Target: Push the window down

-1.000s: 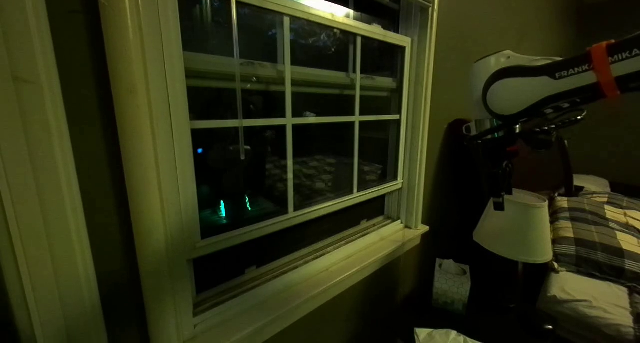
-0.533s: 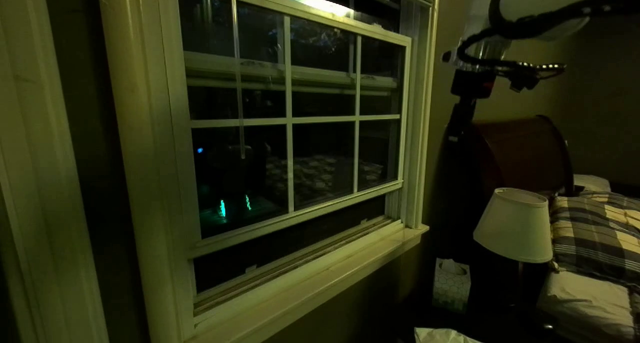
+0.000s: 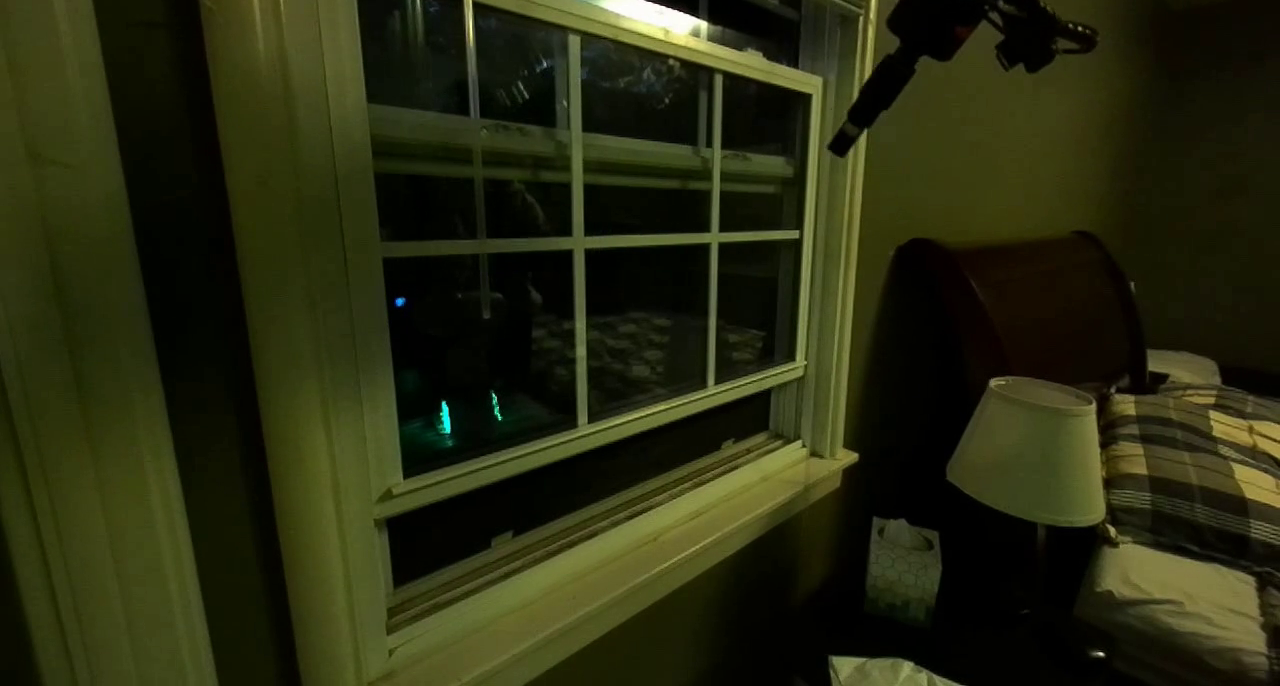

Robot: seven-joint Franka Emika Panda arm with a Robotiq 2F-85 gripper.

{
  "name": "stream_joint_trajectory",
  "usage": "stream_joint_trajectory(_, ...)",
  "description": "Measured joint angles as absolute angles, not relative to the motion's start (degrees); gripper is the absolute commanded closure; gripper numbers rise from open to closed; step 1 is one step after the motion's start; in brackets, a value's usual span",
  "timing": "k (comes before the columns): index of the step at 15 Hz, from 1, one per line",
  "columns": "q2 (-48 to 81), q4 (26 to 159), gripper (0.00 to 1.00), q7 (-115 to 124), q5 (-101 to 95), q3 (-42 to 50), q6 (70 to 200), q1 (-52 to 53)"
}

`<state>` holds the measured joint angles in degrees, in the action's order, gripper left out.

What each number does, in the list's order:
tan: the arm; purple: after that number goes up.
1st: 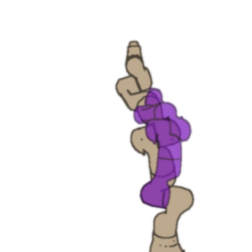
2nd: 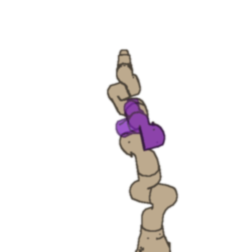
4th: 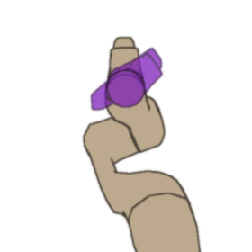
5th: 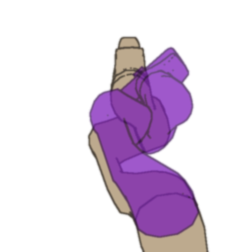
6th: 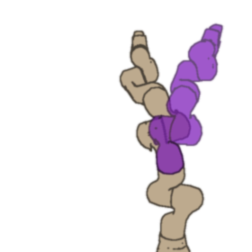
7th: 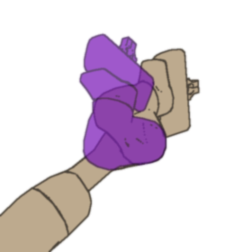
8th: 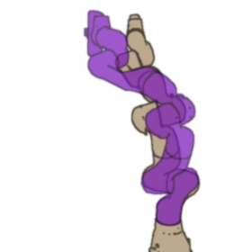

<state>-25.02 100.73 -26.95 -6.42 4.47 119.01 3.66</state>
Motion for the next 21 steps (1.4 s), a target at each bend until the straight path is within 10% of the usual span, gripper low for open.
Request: stream_joint_trajectory(21,-12.56,91.34,0.00,-14.01,2.40,3.99,146.70,6.01)
